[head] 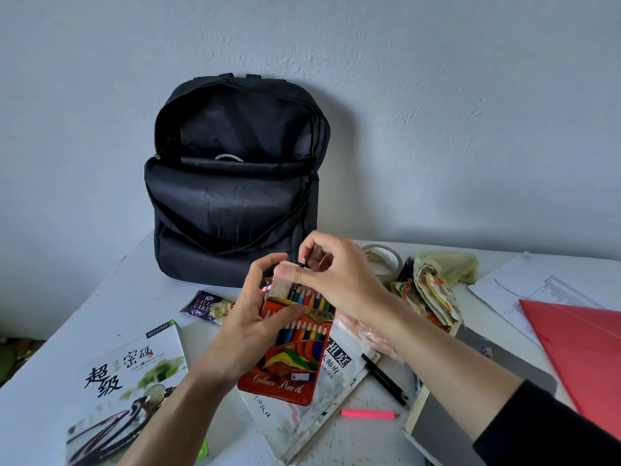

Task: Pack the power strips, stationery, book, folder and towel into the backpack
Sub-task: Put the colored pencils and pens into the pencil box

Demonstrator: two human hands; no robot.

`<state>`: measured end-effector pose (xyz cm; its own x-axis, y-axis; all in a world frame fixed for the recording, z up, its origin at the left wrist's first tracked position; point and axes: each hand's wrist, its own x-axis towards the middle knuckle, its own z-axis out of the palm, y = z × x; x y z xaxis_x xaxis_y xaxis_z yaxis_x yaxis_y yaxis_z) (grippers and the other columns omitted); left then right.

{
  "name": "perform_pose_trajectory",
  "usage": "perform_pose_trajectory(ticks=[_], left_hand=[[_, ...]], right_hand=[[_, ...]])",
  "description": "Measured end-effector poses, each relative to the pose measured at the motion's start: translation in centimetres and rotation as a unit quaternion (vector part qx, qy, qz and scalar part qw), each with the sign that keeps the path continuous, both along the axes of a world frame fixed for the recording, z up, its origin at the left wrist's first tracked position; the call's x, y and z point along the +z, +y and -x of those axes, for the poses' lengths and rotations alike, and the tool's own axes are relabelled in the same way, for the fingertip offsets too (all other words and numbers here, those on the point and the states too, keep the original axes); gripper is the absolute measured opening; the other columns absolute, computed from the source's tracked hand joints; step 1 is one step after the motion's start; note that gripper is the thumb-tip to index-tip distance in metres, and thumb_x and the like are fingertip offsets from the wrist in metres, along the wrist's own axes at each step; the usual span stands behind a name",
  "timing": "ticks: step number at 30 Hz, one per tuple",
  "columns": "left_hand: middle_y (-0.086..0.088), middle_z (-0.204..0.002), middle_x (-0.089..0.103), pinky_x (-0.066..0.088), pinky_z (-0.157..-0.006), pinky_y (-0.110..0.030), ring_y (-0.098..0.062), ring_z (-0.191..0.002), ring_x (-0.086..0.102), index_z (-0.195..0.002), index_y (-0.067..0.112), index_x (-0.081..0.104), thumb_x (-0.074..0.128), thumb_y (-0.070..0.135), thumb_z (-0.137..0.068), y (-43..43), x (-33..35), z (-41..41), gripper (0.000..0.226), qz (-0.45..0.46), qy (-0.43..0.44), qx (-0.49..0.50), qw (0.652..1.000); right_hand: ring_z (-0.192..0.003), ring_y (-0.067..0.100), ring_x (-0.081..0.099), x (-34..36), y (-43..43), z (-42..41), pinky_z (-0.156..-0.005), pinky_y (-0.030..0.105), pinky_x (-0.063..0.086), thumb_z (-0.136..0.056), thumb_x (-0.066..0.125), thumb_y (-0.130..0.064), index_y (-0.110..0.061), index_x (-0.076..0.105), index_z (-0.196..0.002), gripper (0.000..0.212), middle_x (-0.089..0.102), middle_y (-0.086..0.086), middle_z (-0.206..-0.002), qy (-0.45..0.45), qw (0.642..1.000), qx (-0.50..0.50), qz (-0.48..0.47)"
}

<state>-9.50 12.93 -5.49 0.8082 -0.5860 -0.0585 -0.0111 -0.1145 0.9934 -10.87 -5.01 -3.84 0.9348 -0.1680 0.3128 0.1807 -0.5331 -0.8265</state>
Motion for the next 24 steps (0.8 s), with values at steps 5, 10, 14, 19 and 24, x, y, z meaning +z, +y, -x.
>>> perform_pose_trajectory(ticks=[5, 10, 14, 19, 24], left_hand=[[-0.005, -0.107, 0.077, 0.063, -0.081, -0.047, -0.029, -0.092, 0.078, -0.136, 0.05, 0.038, 0.067, 0.013, -0.097, -0.1, -0.2, 0.0, 0.061, 0.001, -0.002, -0.003, 1.0], [-0.006, -0.107, 0.077, 0.063, -0.081, -0.048, -0.031, -0.092, 0.078, -0.134, 0.05, 0.041, 0.067, 0.011, -0.096, -0.5, -0.3, 0.0, 0.06, 0.015, -0.008, -0.01, 1.0], [-0.003, -0.103, 0.077, 0.064, -0.075, -0.044, -0.031, -0.09, 0.078, -0.136, 0.048, 0.04, 0.066, 0.011, -0.096, -0.7, -0.5, -0.2, 0.061, 0.009, 0.0, -0.015, 1.0], [-0.01, -0.104, 0.075, 0.064, -0.071, -0.044, -0.034, -0.089, 0.078, -0.128, 0.053, 0.043, 0.065, 0.01, -0.097, 0.0, -1.2, -0.6, 0.058, 0.011, 0.005, 0.012, 1.0], [-0.008, -0.106, 0.075, 0.064, -0.074, -0.052, -0.034, -0.089, 0.078, -0.128, 0.044, 0.049, 0.064, 0.01, -0.098, 0.4, -2.8, -0.3, 0.048, -0.014, 0.031, 0.014, 0.999]], right_hand=[[-0.06, 0.012, 0.062, 0.1, -0.1, 0.4, -0.058, 0.029, 0.049, -0.08, 0.086, -0.038, -0.016, 0.075, -0.076, 0.024, 0.07, -0.001, -0.067, -0.006, 0.999, 0.028, 0.016], [-0.055, 0.005, 0.045, -0.5, -0.5, 0.9, -0.057, 0.028, 0.038, -0.068, 0.092, -0.045, -0.021, 0.069, -0.084, 0.036, 0.056, -0.003, -0.059, 0.013, 0.999, 0.027, 0.016], [-0.056, 0.011, 0.045, -0.5, -1.6, 2.3, -0.058, 0.037, 0.039, -0.092, 0.071, -0.044, -0.01, 0.065, -0.076, 0.038, 0.053, 0.0, -0.057, -0.011, 0.998, 0.007, -0.054], [-0.058, 0.002, 0.048, -2.5, -4.3, 4.8, -0.062, 0.034, 0.038, -0.095, 0.068, -0.042, -0.011, 0.066, -0.078, 0.036, 0.061, -0.002, -0.07, 0.119, 0.988, 0.028, 0.091], [-0.07, 0.0, 0.059, -5.9, -5.1, 7.7, -0.061, 0.015, 0.038, -0.087, 0.077, -0.041, -0.021, 0.072, -0.089, 0.021, 0.067, -0.009, -0.08, 0.289, 0.916, 0.135, 0.245]])
